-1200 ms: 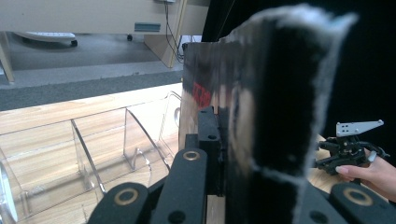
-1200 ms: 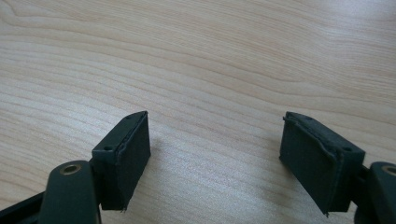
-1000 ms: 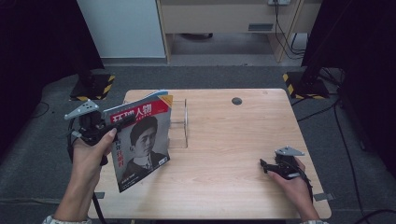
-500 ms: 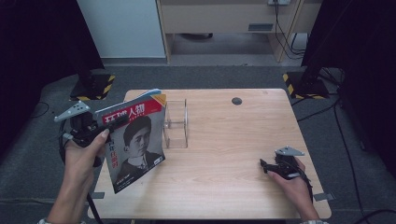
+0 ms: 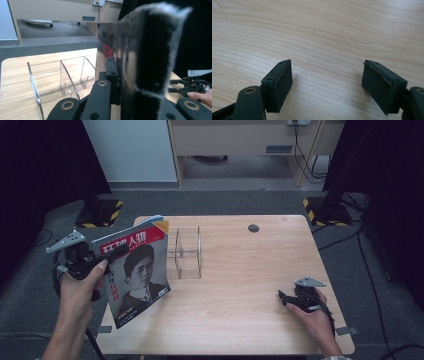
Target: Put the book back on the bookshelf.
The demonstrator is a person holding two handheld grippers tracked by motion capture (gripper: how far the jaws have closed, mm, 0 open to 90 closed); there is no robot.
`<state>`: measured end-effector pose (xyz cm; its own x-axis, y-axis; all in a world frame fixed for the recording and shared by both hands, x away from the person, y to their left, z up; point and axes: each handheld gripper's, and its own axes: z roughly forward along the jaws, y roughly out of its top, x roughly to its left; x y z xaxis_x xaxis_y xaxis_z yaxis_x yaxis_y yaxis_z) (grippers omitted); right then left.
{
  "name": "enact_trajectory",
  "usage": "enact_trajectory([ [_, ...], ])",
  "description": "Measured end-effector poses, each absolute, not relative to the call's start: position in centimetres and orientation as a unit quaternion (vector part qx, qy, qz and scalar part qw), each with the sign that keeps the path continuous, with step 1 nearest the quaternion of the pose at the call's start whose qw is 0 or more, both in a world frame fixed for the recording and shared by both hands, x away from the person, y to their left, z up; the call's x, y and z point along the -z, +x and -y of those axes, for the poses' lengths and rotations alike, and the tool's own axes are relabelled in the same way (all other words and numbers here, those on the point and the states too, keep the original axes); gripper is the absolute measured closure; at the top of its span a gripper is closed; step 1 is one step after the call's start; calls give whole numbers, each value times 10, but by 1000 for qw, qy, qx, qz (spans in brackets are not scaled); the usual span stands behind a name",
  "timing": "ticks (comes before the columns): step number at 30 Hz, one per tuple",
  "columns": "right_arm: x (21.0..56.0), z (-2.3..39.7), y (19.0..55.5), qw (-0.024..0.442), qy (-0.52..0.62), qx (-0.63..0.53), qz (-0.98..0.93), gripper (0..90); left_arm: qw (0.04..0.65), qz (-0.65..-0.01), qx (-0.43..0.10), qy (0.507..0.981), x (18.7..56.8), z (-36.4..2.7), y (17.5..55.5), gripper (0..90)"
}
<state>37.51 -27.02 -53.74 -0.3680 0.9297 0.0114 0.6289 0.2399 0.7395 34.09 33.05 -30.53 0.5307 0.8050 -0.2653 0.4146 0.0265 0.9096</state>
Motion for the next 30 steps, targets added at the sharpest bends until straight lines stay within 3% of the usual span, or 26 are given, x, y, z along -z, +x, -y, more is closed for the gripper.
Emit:
enact_trajectory([
  [30, 537, 270, 375, 223, 517, -337, -755, 246, 555, -475, -189, 657, 312, -363, 331, 863],
])
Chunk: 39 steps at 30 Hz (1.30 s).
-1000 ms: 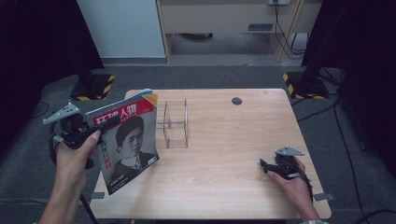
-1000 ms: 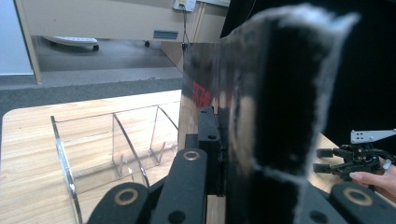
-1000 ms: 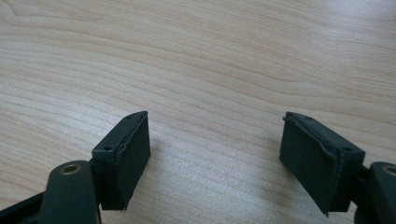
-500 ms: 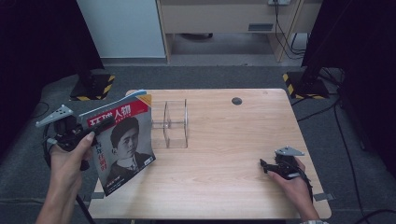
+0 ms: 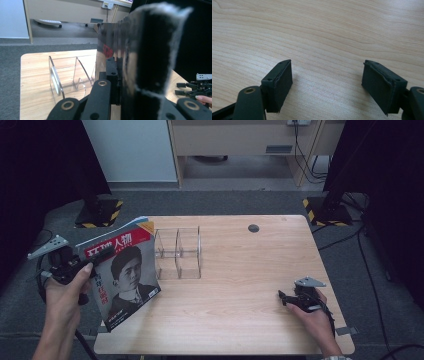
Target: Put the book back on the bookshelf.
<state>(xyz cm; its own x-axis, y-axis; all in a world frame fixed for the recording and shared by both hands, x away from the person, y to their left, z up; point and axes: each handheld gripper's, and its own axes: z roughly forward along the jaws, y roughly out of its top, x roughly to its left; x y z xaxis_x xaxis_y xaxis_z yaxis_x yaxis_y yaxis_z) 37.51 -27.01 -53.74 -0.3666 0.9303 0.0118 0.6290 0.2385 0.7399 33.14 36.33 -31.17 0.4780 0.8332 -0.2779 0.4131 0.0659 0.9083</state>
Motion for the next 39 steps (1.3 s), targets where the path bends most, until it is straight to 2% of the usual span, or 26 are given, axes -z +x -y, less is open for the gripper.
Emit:
enact_trajectory([
  [17, 537, 270, 375, 222, 513, -338, -757, 246, 545, -490, -206, 649, 316, -377, 332, 863],
  [39, 538, 270, 375, 222, 508, -339, -760, 246, 536, -510, -231, 632, 319, -377, 357, 863],
])
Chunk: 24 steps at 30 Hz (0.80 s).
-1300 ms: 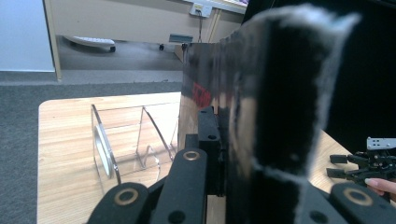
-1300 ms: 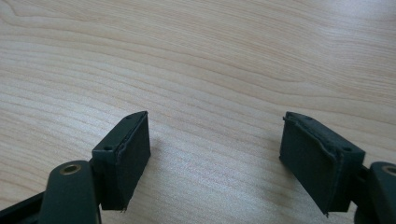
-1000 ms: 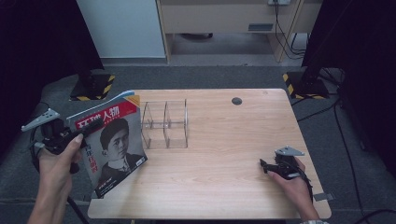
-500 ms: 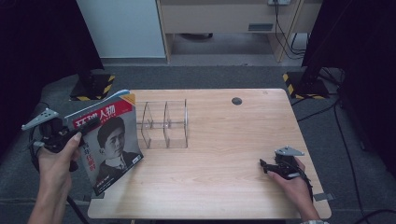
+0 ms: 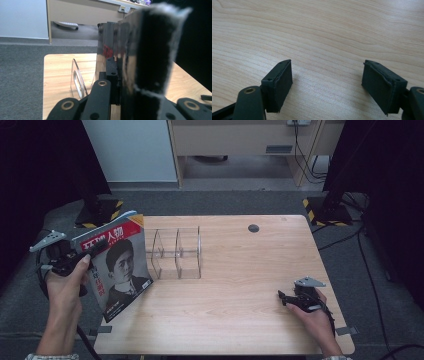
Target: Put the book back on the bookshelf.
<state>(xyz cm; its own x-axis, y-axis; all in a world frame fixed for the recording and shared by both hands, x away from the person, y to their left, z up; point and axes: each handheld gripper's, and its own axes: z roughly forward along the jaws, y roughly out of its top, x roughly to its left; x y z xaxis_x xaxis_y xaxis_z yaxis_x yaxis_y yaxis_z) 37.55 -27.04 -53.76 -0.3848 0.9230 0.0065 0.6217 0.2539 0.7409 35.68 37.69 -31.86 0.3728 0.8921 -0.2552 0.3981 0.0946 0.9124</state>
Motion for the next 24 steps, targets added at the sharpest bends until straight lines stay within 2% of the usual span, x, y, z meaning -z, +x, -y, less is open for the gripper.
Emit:
enact_trajectory([
  [24, 538, 270, 375, 222, 508, -339, -760, 245, 535, -520, -247, 618, 323, -368, 391, 863],
])
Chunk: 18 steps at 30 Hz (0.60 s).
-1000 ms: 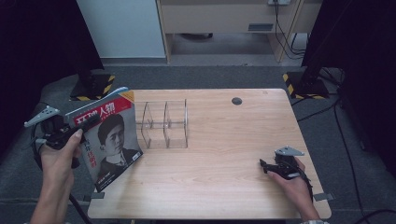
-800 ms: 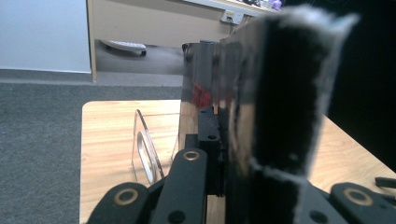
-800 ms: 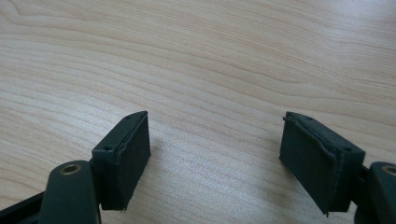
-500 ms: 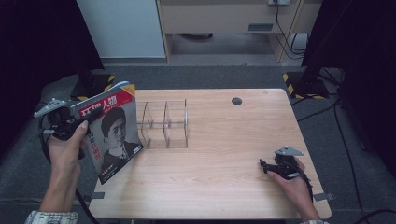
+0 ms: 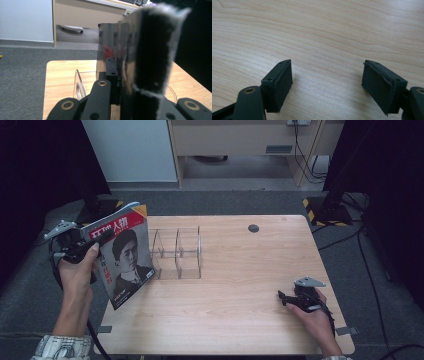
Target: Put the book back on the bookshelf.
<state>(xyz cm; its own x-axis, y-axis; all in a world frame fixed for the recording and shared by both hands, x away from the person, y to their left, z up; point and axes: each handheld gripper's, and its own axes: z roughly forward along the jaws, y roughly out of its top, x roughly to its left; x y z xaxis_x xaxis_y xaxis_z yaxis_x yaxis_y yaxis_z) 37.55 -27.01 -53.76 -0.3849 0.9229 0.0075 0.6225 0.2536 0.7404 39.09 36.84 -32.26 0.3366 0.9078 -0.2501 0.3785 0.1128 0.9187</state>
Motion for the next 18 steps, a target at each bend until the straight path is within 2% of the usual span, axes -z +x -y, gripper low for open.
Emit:
enact_trajectory([
  [18, 538, 270, 375, 221, 508, -339, -760, 246, 543, -522, -267, 601, 328, -365, 397, 862],
])
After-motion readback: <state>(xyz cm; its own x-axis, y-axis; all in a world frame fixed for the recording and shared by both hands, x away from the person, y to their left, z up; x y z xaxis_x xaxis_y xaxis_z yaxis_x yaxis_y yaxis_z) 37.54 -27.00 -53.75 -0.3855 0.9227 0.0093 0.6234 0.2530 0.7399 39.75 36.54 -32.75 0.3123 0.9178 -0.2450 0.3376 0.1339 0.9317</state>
